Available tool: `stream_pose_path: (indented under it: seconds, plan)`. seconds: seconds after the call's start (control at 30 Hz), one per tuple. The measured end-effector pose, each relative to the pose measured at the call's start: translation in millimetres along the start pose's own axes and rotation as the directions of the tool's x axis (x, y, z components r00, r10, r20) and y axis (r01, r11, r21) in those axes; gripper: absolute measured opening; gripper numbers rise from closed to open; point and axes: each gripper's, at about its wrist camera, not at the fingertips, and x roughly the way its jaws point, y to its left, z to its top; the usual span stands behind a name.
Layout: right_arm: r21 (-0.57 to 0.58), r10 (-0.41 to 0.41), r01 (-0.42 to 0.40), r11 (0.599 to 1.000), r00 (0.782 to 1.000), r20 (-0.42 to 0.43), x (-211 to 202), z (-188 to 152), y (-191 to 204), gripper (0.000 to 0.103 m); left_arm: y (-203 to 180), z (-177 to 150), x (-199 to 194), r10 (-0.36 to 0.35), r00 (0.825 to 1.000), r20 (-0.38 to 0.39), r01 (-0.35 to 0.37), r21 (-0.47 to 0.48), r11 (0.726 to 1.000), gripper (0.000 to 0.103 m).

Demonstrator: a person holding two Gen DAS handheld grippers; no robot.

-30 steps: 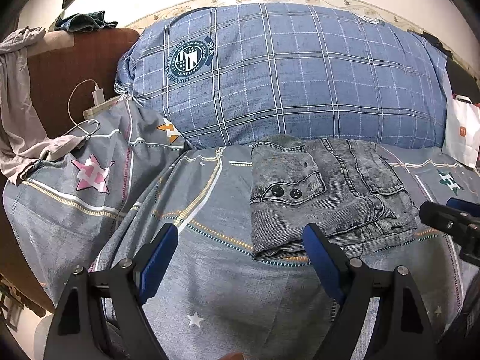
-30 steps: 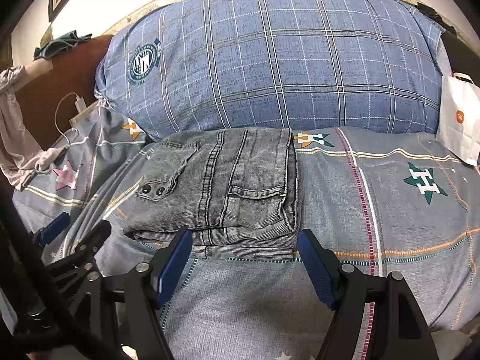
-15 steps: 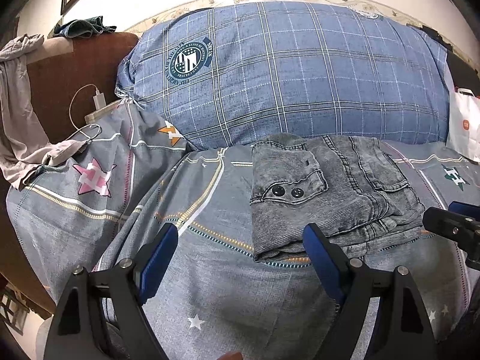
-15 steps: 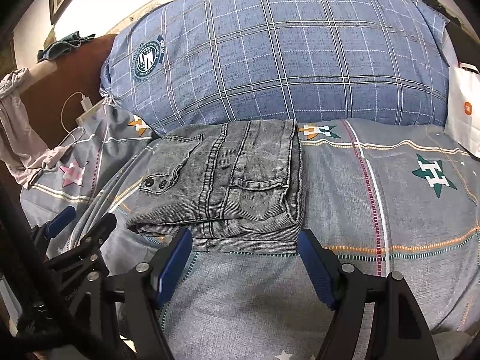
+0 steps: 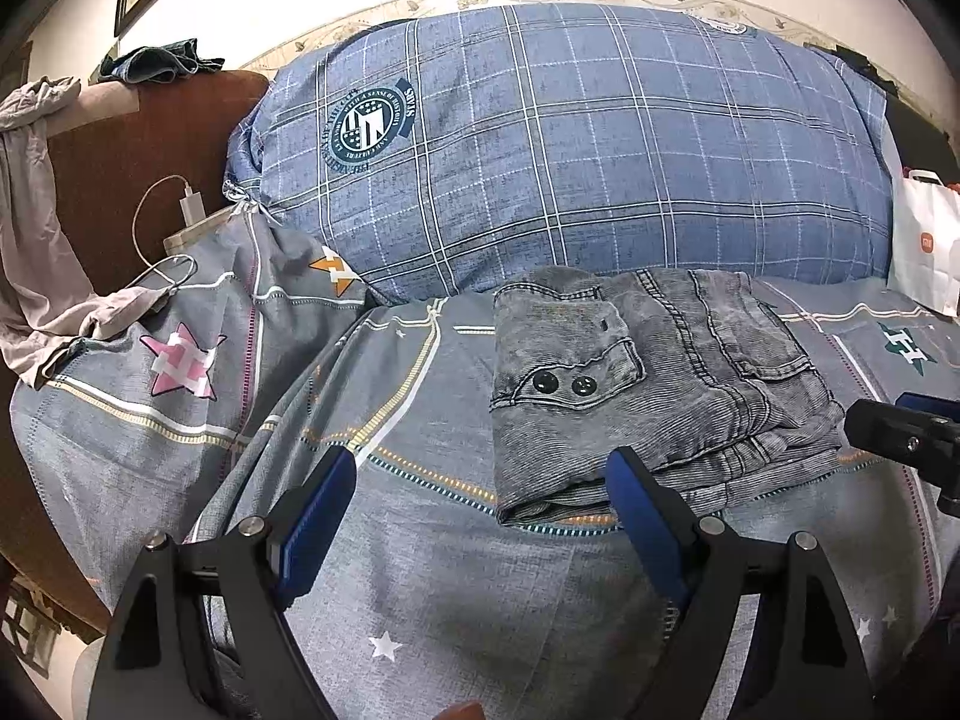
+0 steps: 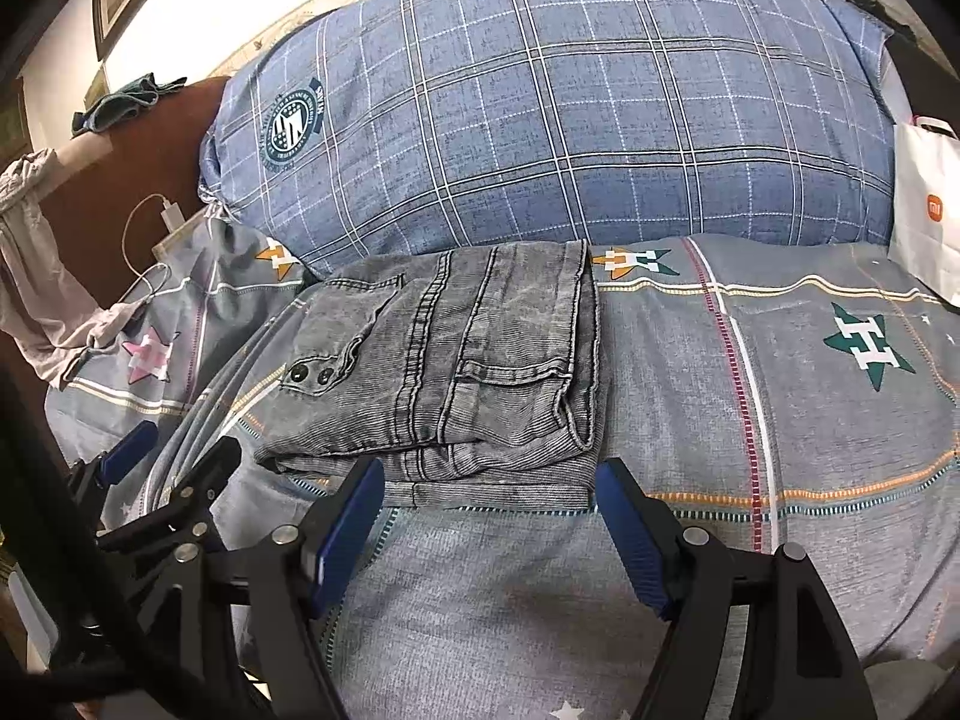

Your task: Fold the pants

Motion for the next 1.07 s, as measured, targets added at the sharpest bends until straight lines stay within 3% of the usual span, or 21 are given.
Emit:
stream_pose_path:
  seconds: [1.07]
  plan:
    - [-0.004,-0.018,0.018,1.000,1.000,-0.004,1.6,-3.0,0.1,0.076,-0.2,-0.1,-5.3,-0.035,0.999,0.006,0.035,-0.012,0.999,0.086]
